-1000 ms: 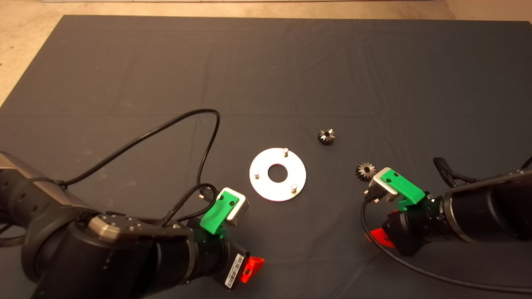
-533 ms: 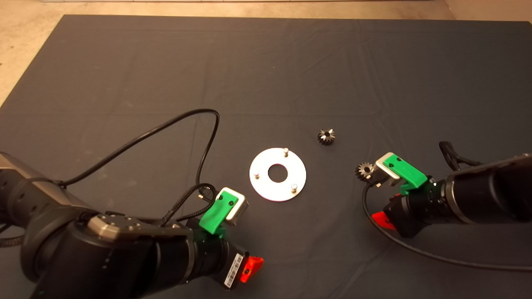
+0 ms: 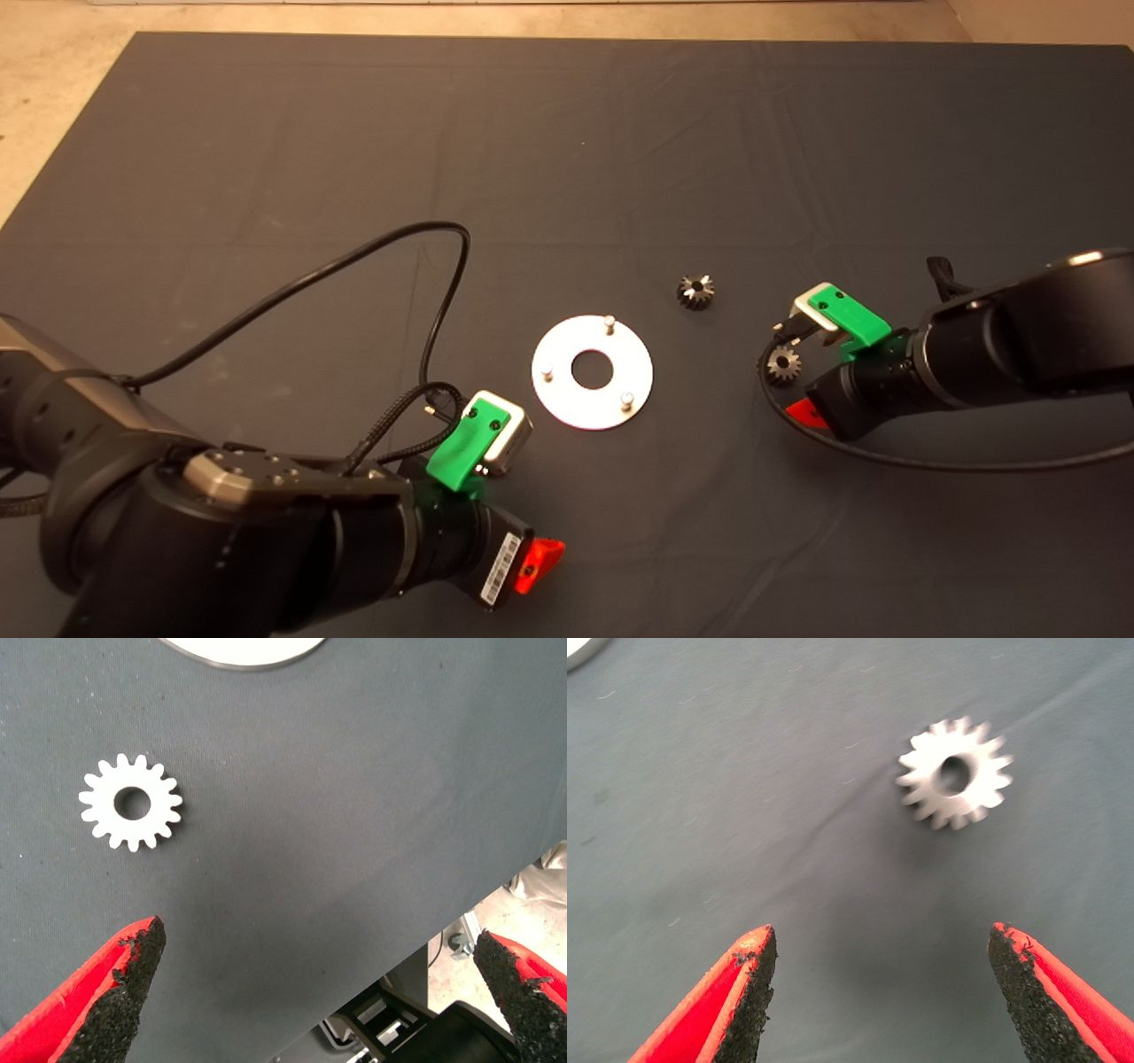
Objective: Install three planetary gears onto the carrier pins
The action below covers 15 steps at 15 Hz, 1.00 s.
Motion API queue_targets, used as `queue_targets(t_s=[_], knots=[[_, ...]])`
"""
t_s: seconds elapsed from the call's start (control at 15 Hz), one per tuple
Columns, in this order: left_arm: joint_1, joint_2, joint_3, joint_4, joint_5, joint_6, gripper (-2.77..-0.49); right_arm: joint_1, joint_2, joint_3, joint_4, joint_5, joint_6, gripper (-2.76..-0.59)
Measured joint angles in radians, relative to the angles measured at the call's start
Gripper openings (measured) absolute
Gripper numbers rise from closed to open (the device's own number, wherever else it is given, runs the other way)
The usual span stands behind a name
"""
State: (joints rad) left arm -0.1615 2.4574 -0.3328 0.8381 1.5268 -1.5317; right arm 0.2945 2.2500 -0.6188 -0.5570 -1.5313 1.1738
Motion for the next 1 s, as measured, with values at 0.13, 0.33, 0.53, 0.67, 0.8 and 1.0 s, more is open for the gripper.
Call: queue_targets(t_s=[0.13,0.33,0.53,0.67,0.8,1.0], knots=[[0.0,0.003,0.0,0.0,0.0,0.0,-0.75,0.0,0.003,-0.03,0.001,0.0,-0.013,-1.6],[0.0,0.006,0.0,0.0,0.0,0.0,-0.75,0.0,0.009,-0.075,0.001,0.0,-0.022,-1.6],[0.0,0.011,0.0,0.0,0.0,0.0,-0.75,0.0,0.011,-0.097,0.002,0.0,-0.025,-1.6],[0.0,0.014,0.0,0.0,0.0,0.0,-0.75,-0.001,0.011,-0.119,0.003,0.0,-0.033,-1.6],[0.0,0.014,0.0,0.0,0.0,0.0,-0.75,-0.001,0.011,-0.14,0.003,0.001,-0.051,-1.6],[0.0,0.02,0.0,0.0,0.0,0.0,-0.75,-0.002,0.012,-0.158,0.003,0.0,-0.067,-1.6]])
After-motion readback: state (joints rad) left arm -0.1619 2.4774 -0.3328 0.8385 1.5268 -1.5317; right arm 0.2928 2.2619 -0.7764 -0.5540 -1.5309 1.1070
